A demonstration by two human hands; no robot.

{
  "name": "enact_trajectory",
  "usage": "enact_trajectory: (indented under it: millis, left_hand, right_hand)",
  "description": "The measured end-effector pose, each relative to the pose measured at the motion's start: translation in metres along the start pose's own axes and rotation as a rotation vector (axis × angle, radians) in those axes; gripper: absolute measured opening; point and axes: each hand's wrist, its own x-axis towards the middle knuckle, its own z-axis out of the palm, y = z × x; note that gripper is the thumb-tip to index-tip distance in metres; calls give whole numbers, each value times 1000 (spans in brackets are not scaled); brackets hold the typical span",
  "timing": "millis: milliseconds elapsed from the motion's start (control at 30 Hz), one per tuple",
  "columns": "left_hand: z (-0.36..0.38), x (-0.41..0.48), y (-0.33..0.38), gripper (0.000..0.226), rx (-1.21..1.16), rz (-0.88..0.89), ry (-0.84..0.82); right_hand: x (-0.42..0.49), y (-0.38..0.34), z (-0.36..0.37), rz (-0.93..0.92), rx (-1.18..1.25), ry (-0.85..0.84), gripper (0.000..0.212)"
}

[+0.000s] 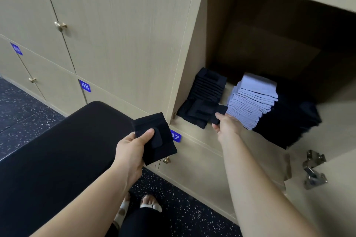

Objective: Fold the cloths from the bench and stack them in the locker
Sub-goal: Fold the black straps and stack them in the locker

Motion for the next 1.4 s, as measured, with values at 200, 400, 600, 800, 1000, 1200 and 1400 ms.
enact_trajectory:
  millis: [200,400,600,800,1000,1200,1400]
  left_hand:
    - [-4,20,-1,20,-25,-19,-8]
    - [-10,32,-5,22,-46,-42,0]
    - [-11,37,-9,21,-59,-46,-1]
    - [-12,34,-8,20,-65,-43,2]
    - [-12,16,2,22,-50,-33,-15]
    - [-14,-20,17,26,113,-44,-117]
    - [-19,-62,35,25,386,-90,-323]
  right_hand:
    - [20,9,28,35,-5,9,28]
    - [39,25,44,-30,-116,50,25]
    - [50,38,36,-328,-725,115,36]
    - [45,39,26,-404,-891,144,40]
    - [-3,32,15,-546,-829,76,28]
    - [-85,14,15,-559,-762,-488,17]
    - [-144,15,1,-431,-868,-819,35]
